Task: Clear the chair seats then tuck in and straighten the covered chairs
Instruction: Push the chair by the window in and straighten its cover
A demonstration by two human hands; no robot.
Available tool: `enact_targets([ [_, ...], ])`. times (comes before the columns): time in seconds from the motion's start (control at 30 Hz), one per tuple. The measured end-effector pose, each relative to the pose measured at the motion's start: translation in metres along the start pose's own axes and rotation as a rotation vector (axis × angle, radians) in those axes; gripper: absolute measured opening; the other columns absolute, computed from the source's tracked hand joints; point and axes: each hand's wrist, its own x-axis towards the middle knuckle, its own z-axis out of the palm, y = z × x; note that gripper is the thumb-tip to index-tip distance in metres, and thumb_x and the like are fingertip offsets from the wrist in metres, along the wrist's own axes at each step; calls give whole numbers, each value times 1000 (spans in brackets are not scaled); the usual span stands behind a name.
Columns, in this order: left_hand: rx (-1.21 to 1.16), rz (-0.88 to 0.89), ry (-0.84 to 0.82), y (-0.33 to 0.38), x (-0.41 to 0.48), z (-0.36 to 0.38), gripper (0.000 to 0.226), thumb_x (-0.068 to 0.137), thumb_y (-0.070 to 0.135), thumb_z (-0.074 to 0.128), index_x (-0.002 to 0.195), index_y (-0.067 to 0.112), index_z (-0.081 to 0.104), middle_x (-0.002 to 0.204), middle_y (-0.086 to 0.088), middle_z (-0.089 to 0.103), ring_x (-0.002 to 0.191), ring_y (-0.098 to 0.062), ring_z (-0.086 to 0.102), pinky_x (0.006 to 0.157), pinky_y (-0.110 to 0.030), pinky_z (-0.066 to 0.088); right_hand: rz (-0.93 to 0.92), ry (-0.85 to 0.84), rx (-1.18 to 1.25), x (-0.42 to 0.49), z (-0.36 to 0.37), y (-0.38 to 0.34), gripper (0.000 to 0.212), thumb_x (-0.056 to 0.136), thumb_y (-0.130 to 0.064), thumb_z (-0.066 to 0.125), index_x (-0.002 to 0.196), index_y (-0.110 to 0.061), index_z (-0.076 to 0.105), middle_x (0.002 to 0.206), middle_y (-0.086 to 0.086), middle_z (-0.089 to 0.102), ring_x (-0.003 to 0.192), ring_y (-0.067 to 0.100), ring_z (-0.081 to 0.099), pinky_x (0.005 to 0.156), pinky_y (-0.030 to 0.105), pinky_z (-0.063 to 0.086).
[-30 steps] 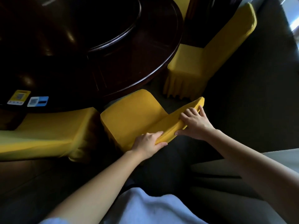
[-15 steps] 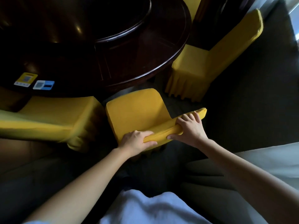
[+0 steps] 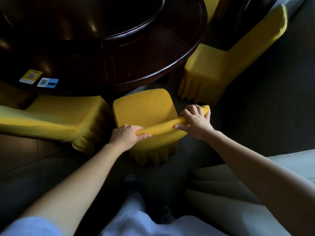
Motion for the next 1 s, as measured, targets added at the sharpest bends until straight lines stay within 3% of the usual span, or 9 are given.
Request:
enact_targets([
  [0.13,45,-62,8,-18,10,-13,68,78,73,40,127,29,57,116,-7,66,105,-33,60,76,-34,43,-12,26,27,14,-2,-18,66,77,-74,47,122,-26,52,141,1,34,139,27,15,106,73,-1],
  [0.4,-15,-30,66,-30,13,-10,103,56,95,15,119,30,63,103,-3,71,93,-27,65,73,-34,52,-37,46,44,20,-5,-21,64,77,-72,51,120,-24,55,140,2,37,138,28,16,105,72,-5],
  [0.63,53,-30,116,-23,-6,11,112,49,98,-1,108,33,68,90,-4,73,84,-28,67,58,-29,40,-112,76,55,-3,13,-10,66,75,-76,46,113,-24,58,134,2,42,136,29,20,103,74,-3],
  [0.73,52,-51,125,-19,-10,18,110,49,99,-1,107,35,68,90,-7,74,86,-34,67,64,-34,47,-113,75,64,-8,19,-6,65,75,-76,46,113,-25,58,134,2,42,137,30,20,103,73,-4],
  [1.0,7,-137,38,-25,28,-6,99,54,96,15,112,34,66,94,-4,70,88,-29,64,65,-31,47,-110,28,67,52,4,-8,66,74,-73,54,118,-24,58,133,3,42,136,30,21,105,70,-5],
])
